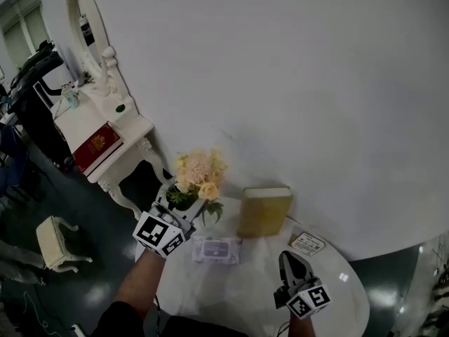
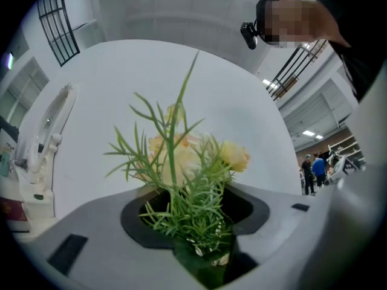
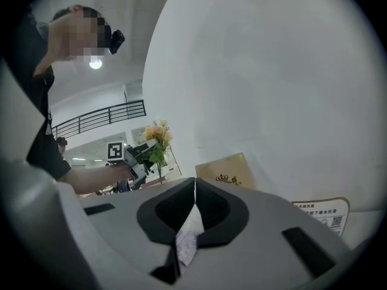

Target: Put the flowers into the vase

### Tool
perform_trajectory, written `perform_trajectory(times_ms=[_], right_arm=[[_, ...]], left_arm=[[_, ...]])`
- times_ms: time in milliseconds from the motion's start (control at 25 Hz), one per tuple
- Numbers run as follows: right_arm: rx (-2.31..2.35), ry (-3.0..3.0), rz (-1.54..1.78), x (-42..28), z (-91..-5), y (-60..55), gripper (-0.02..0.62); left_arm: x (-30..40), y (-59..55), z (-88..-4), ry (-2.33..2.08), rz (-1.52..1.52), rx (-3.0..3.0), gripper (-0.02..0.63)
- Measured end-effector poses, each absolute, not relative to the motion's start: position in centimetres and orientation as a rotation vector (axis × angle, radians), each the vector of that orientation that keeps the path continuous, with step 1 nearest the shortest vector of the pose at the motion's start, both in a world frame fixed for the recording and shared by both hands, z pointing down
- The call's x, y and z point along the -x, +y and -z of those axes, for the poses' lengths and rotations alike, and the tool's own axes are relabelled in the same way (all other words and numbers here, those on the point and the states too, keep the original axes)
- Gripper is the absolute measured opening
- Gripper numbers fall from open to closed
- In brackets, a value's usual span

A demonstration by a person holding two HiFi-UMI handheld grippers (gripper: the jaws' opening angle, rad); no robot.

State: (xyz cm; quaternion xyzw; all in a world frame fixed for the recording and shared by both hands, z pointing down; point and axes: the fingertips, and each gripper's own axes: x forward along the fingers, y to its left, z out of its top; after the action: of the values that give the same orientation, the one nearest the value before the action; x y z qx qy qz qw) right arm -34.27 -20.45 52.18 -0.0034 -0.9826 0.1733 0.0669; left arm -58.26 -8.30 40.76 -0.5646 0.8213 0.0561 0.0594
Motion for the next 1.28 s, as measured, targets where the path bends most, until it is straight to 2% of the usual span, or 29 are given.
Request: perform_trajectory(times_ms=[520, 1280], right_arm=[[0.09, -2.842, -0.498, 35.6, -57.7, -21.3, 0.025], [0.054, -2.837, -0.573, 35.1, -59.0, -21.7, 0.025]], left_arm=[[60.3, -10.0, -46.8, 2.637, -0.188, 1.66, 0.221], [58.3, -10.0, -50.7, 2.668, -0.109, 1.741, 0.221]])
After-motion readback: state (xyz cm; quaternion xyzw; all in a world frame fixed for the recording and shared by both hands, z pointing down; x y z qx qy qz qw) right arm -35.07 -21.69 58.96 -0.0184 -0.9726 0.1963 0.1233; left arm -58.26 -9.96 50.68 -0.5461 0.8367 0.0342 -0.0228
